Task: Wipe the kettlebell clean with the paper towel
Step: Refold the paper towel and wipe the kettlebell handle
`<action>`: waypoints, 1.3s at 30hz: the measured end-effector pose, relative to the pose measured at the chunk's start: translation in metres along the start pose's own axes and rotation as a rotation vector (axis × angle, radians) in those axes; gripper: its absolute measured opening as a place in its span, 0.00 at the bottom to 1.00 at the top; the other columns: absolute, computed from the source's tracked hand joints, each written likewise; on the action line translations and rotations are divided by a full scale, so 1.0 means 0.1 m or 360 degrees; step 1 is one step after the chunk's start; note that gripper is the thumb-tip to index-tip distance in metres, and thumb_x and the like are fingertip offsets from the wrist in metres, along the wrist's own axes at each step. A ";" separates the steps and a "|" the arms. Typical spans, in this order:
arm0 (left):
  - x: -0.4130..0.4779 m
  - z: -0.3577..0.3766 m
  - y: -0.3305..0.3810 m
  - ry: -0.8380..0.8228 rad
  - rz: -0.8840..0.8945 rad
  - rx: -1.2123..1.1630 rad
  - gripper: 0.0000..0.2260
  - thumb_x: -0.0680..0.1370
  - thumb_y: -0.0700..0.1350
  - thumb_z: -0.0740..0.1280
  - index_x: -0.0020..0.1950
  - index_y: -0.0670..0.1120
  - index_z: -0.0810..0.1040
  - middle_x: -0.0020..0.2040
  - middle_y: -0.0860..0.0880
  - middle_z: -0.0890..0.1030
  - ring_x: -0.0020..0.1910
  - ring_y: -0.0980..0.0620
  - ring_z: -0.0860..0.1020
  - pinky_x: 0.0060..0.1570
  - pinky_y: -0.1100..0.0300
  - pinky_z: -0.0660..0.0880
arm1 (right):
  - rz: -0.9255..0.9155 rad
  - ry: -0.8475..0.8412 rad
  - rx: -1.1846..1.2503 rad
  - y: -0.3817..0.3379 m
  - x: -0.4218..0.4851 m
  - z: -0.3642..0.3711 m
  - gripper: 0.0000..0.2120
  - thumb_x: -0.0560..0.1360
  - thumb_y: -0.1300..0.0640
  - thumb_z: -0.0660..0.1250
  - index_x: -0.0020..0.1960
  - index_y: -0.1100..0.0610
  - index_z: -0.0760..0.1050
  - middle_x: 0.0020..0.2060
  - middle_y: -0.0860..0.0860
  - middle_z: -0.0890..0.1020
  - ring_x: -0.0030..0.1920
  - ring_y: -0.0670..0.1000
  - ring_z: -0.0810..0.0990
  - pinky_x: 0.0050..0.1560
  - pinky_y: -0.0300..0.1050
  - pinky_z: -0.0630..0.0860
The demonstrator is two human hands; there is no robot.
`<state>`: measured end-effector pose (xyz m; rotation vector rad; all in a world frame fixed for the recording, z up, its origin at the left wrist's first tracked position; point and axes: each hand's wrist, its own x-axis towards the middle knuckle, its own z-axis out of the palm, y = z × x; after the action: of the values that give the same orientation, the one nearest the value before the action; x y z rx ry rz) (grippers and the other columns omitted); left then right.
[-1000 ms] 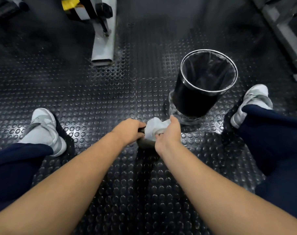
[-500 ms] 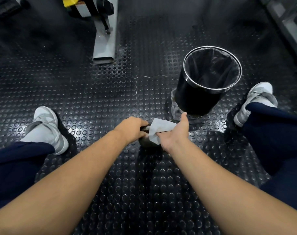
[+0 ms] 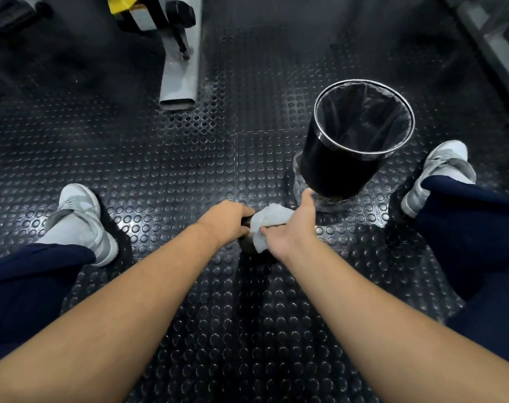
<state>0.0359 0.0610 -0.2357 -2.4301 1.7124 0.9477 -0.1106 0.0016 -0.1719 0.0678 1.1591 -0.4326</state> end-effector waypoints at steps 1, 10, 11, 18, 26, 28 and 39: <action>0.00 0.00 0.00 0.0010 0.0006 -0.0009 0.05 0.78 0.47 0.72 0.53 0.51 0.84 0.44 0.51 0.86 0.43 0.49 0.83 0.47 0.50 0.81 | -0.0003 -0.0039 0.0002 0.06 0.04 0.00 0.47 0.74 0.26 0.66 0.77 0.61 0.64 0.71 0.63 0.74 0.71 0.63 0.75 0.75 0.60 0.69; -0.02 -0.02 0.01 -0.0016 0.0013 -0.0011 0.07 0.78 0.48 0.75 0.56 0.54 0.83 0.45 0.54 0.85 0.43 0.51 0.83 0.43 0.55 0.80 | -0.0043 0.0010 0.0070 -0.15 0.04 -0.08 0.37 0.77 0.28 0.62 0.63 0.63 0.73 0.66 0.57 0.77 0.70 0.58 0.75 0.78 0.59 0.63; -0.02 -0.02 0.01 -0.0009 0.0026 -0.0009 0.07 0.78 0.47 0.74 0.55 0.53 0.83 0.45 0.54 0.85 0.43 0.52 0.83 0.45 0.54 0.80 | -0.0047 -0.0005 0.0052 -0.08 0.05 -0.07 0.35 0.77 0.28 0.62 0.58 0.62 0.74 0.66 0.57 0.78 0.69 0.57 0.76 0.78 0.58 0.65; -0.02 -0.02 0.01 -0.0012 0.0022 -0.0016 0.06 0.78 0.46 0.73 0.54 0.53 0.84 0.44 0.53 0.86 0.43 0.50 0.83 0.45 0.53 0.81 | -0.0071 -0.0097 0.0117 0.00 0.08 -0.07 0.41 0.78 0.30 0.64 0.73 0.64 0.65 0.67 0.64 0.76 0.70 0.64 0.75 0.72 0.61 0.69; -0.01 -0.01 0.00 -0.0024 0.0026 -0.0001 0.08 0.78 0.45 0.74 0.57 0.53 0.83 0.46 0.53 0.86 0.45 0.50 0.83 0.48 0.51 0.81 | -0.0128 -0.0064 0.0033 0.09 0.07 0.01 0.40 0.77 0.30 0.65 0.75 0.58 0.67 0.69 0.60 0.78 0.68 0.60 0.79 0.74 0.54 0.70; 0.00 0.00 -0.01 -0.0011 0.0023 0.0011 0.07 0.78 0.44 0.73 0.54 0.52 0.83 0.44 0.52 0.85 0.44 0.49 0.82 0.46 0.52 0.81 | -0.0081 -0.0126 -0.0009 0.15 0.09 0.02 0.37 0.76 0.29 0.65 0.65 0.61 0.72 0.62 0.61 0.81 0.65 0.59 0.80 0.75 0.54 0.70; -0.02 -0.02 0.02 -0.0016 0.0019 -0.0013 0.04 0.77 0.46 0.74 0.51 0.54 0.83 0.43 0.53 0.85 0.42 0.50 0.83 0.43 0.54 0.80 | -0.0118 -0.0053 -0.0120 0.06 0.10 -0.05 0.38 0.77 0.28 0.63 0.64 0.63 0.74 0.59 0.60 0.82 0.62 0.59 0.81 0.65 0.56 0.76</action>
<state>0.0343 0.0611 -0.2322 -2.4184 1.7249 0.9682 -0.1096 0.0055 -0.1836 -0.0481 1.1463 -0.4532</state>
